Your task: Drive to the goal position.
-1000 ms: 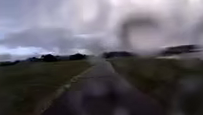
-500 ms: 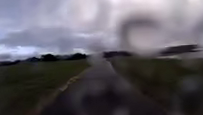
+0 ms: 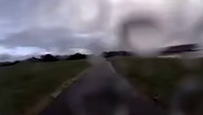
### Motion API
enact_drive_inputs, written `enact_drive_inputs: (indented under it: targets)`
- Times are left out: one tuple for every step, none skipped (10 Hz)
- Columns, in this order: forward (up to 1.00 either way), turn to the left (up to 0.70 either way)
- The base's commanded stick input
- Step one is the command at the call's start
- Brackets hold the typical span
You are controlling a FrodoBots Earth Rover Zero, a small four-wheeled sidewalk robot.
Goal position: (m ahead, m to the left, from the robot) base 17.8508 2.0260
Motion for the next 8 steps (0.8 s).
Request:
enact_drive_inputs:
  targets:
    - [0.7, 0.0]
    - [0.7, 0.0]
    - [0.7, 0.0]
    - [0.7, 0.0]
    - [0.7, 0.0]
    - [0.7, 0.0]
    - [0.7, 0.0]
    - [0.7, 0.0]
